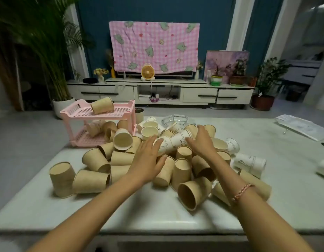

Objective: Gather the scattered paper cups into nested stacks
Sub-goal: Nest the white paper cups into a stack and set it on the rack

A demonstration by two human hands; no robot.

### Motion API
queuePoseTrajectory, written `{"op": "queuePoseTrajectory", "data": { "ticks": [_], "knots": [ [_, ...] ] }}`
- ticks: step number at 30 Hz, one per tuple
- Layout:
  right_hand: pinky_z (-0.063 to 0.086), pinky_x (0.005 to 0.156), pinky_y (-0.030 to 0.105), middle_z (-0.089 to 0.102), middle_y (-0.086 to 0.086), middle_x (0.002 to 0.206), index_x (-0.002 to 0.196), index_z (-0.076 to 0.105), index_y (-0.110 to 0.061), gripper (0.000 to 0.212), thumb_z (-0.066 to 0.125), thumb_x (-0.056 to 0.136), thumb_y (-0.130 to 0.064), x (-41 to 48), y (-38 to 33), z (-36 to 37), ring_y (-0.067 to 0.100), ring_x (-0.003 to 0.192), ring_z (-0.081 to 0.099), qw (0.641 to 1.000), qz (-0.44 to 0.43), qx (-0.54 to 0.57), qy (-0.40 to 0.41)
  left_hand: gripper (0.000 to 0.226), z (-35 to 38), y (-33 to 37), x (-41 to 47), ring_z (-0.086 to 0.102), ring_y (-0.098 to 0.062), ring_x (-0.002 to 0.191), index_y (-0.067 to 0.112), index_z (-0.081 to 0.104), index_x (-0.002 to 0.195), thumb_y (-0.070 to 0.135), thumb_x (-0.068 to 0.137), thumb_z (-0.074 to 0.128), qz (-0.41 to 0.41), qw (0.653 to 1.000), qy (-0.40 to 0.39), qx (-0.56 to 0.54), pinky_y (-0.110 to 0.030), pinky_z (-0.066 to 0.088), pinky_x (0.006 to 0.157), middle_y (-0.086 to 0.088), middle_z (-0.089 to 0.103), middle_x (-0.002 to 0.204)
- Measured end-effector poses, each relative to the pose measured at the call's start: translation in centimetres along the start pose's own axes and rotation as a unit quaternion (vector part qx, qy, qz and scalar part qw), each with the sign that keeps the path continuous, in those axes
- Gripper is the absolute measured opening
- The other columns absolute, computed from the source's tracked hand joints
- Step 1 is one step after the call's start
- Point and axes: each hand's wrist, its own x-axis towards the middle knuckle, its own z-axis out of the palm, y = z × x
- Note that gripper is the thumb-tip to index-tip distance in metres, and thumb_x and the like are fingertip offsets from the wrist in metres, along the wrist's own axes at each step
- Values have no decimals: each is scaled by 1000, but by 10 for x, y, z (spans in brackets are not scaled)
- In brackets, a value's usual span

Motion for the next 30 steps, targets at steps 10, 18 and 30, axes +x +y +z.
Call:
{"op": "queuePoseTrajectory", "data": {
  "ticks": [10, 18, 30],
  "knots": [
    [49, 56, 33, 63, 15, 85, 105, 60, -2, 20, 51, 90, -13, 9, 5, 6, 21, 61, 56, 986, 64, 142, -65, 73, -11, -16, 24, 23, -26, 138, 17, 20, 143, 43, 85, 56, -74, 992, -83, 67, -38, 19, 112, -10, 27, 150],
    [44, 56, 17, 59, -4, 70, 83, 61, -18, 15, 50, 92, -13, 6, 19, 5, 10, 63, 56, 980, -83, 183, 6, 68, 18, -16, 62, 42, -28, 118, 19, 36, 133, 42, 74, 63, -126, 980, -124, 94, -38, 33, 93, -8, 46, 125],
    [44, 56, 13, 63, -6, 77, 79, 66, -23, 7, 63, 84, -20, -38, -32, -37, -2, 66, 54, 943, -205, 236, -117, 87, 7, 16, 39, 57, -13, 107, 34, 26, 134, 50, 59, 68, -61, 977, 17, -204, -43, 51, 87, 10, 55, 121]
  ]
}}
